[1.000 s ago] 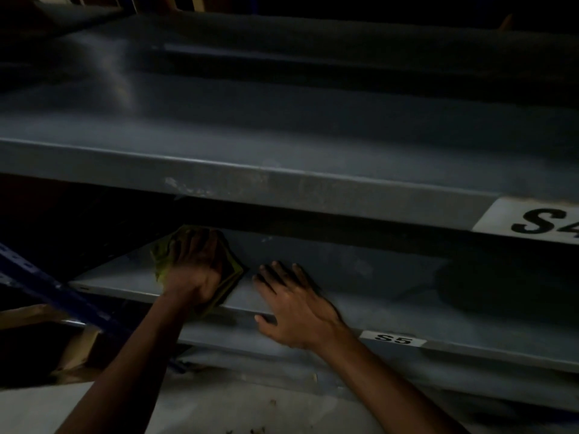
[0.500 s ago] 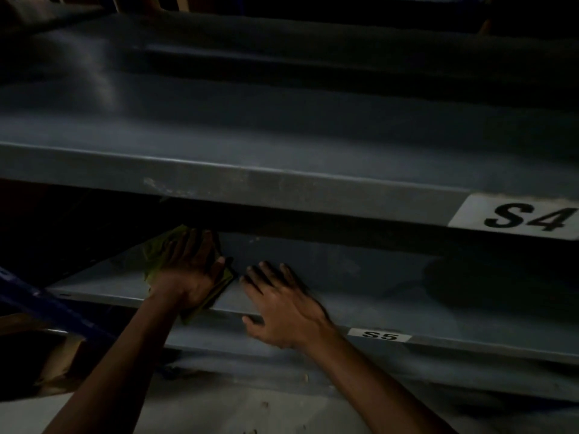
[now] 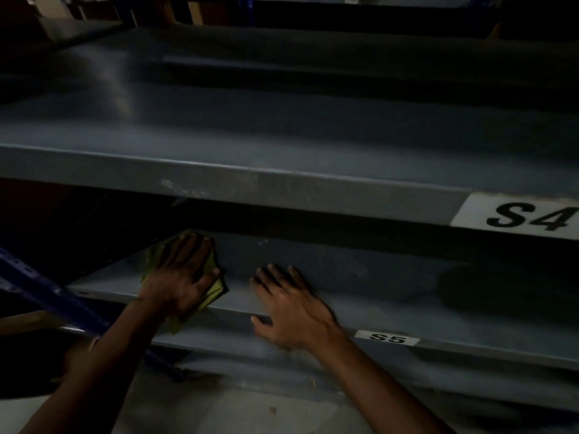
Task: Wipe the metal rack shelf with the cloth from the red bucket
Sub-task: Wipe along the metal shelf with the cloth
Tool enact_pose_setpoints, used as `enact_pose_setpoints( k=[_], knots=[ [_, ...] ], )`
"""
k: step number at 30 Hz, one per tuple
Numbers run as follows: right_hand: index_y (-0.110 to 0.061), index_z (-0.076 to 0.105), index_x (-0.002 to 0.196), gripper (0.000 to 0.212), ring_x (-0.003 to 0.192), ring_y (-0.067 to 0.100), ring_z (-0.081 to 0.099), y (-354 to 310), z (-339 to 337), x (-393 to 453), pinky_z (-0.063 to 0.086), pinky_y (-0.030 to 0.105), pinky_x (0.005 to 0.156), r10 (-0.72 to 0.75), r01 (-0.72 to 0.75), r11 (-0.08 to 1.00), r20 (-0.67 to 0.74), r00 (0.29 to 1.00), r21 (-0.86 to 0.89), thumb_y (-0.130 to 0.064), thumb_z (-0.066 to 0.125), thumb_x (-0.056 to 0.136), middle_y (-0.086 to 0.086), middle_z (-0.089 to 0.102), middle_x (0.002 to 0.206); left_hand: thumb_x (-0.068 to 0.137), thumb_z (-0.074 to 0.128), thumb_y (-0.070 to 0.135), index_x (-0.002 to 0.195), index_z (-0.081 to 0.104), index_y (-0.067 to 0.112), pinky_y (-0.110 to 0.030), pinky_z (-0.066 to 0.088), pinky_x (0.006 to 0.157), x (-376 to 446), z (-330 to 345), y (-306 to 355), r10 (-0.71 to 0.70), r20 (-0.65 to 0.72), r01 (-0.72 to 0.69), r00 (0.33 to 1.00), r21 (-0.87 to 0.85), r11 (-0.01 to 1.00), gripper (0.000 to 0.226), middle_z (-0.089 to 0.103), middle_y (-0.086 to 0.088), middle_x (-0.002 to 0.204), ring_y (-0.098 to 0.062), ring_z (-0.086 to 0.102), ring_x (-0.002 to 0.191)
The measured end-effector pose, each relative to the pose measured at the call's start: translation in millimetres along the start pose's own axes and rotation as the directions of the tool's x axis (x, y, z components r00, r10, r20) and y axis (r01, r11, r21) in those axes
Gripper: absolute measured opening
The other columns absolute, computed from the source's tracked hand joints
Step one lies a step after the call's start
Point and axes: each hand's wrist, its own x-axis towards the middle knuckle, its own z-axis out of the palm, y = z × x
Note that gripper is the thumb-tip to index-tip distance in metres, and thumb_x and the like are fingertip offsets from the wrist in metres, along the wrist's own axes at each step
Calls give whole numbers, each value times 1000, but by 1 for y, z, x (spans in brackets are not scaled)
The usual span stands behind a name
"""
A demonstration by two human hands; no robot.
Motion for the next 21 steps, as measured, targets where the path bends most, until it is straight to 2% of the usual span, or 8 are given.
enact_pose_setpoints(
  k=[4,9,14,17,21],
  knots=[
    [-15,38,142,72,141,30,30,0,0,1,23,53,115,-5,5,1000,-13,1000,-18,-54,45,82,9,39,151,88,-1,68,147,27,6,-47,17,112,5,4,0,-11,48,8,999,54,999,90,28,-17,153,-31,19,143],
    [-14,38,142,73,141,30,30,-2,0,2,23,53,115,7,-7,1000,-5,1000,-26,-54,45,81,10,38,151,90,18,56,141,38,1,-52,28,108,6,0,22,-57,21,57,998,35,998,78,39,-22,145,-37,36,135],
    [-15,40,141,71,141,28,32,-2,-4,2,24,52,115,5,-5,1000,-9,1000,-8,-53,46,82,9,41,150,90,27,48,137,46,1,-51,35,104,-2,-1,58,75,11,-75,997,27,997,69,48,-21,139,-38,45,128],
    [-17,45,139,65,140,23,35,2,-12,-6,27,47,115,14,-11,998,-39,999,65,-51,51,84,6,43,149,95,20,49,140,41,1,-51,32,107,-16,-1,55,169,36,-169,985,2,986,69,43,-20,143,-36,39,132],
    [-22,44,140,66,139,19,37,27,-17,-36,30,39,114,63,-63,998,-60,996,10,-60,46,86,2,42,150,97,18,50,143,36,4,-49,29,109,-23,-1,32,227,59,-227,972,1,974,68,37,-17,148,-33,32,137]
  ],
)
